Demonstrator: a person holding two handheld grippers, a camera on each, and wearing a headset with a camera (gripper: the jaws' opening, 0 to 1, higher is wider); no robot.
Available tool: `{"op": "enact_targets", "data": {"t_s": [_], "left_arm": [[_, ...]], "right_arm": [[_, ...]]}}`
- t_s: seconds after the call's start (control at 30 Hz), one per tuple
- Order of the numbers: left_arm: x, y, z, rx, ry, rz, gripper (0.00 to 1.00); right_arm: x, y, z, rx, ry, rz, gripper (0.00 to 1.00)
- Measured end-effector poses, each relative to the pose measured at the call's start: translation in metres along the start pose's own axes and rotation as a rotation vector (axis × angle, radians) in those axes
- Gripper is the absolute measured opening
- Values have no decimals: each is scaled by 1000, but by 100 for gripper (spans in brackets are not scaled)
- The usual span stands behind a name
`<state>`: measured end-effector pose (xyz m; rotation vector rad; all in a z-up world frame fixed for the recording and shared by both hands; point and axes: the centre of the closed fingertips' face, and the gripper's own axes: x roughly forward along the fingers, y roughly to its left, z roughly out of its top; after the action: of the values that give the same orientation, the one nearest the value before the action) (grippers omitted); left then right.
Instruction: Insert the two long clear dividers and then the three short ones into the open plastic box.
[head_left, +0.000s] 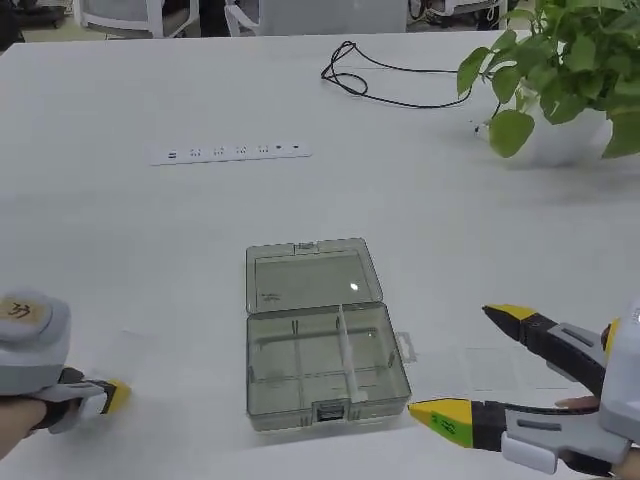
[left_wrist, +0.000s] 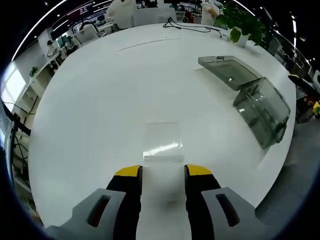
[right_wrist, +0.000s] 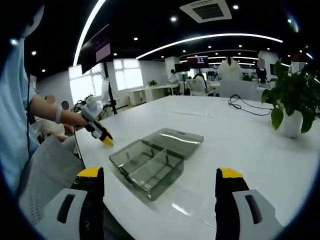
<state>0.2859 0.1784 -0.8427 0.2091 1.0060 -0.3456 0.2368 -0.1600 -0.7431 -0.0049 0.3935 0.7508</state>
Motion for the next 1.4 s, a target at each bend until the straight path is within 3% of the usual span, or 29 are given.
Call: {"op": "enact_targets", "data": {"t_s": [0.6,1.0,1.4], "left_arm": [[0,1,3,-32,-16,-18,31],[-1,1,4,-119,-51,-48,31],[-3,-5,7,-162,-85,-60,31]], "right_arm": [[3,3,0,9,8,12,89],[6,6,-1,12,15,20,89],[9,1,8,11,12,18,85]]}}
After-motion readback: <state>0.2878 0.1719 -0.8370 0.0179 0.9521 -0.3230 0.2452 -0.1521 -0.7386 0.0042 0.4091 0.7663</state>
